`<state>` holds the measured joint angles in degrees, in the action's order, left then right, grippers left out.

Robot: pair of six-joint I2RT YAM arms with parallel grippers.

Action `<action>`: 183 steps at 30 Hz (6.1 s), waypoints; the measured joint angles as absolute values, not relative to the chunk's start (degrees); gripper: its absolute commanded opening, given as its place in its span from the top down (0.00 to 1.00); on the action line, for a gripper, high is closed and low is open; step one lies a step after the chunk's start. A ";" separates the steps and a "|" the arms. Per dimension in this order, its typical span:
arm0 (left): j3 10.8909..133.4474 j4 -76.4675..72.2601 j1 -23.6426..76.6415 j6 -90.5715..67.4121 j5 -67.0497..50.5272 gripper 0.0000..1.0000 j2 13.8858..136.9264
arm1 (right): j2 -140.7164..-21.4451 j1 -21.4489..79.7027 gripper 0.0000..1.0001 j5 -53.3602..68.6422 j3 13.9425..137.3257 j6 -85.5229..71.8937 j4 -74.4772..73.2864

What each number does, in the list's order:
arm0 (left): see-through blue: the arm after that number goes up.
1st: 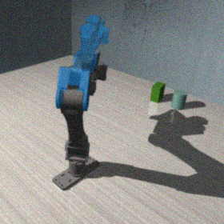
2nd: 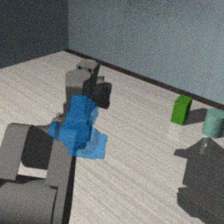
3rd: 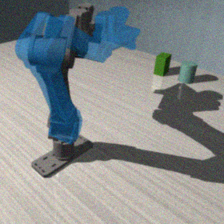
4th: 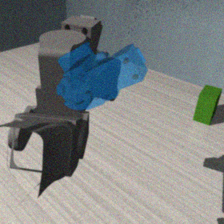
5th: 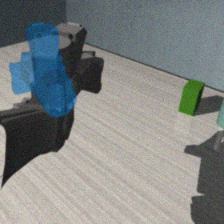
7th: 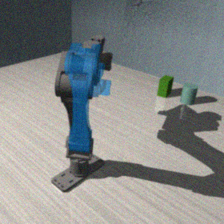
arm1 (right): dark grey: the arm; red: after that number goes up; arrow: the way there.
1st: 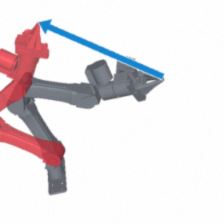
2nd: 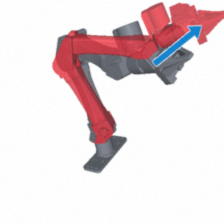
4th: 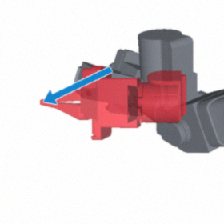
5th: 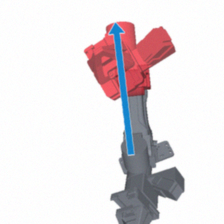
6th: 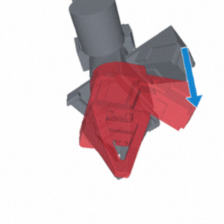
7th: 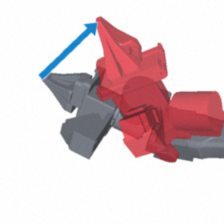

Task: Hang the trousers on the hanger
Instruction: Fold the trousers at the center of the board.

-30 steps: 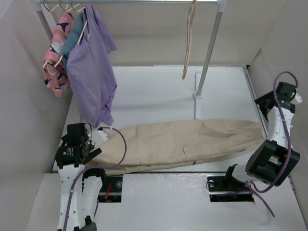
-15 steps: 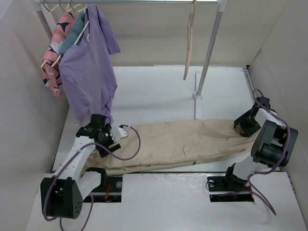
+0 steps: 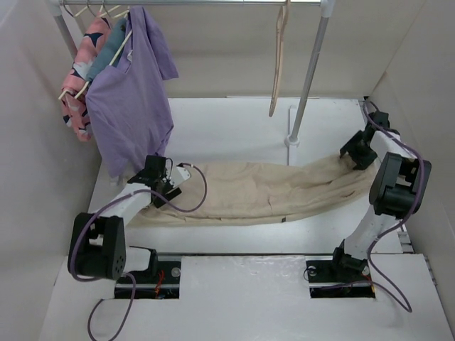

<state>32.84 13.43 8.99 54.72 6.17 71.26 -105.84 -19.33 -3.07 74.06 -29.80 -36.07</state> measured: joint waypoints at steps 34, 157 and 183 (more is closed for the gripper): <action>33.17 34.52 9.28 48.86 2.00 0.22 52.56 | -103.11 -30.04 0.67 0.16 66.17 -31.11 -35.86; 40.10 24.51 30.57 50.83 -11.05 0.31 73.28 | -51.00 46.35 1.00 -39.31 64.23 -19.20 -31.68; 34.81 29.95 22.81 40.16 -12.05 0.22 36.03 | -88.51 67.83 1.00 -35.18 87.29 -18.76 -27.73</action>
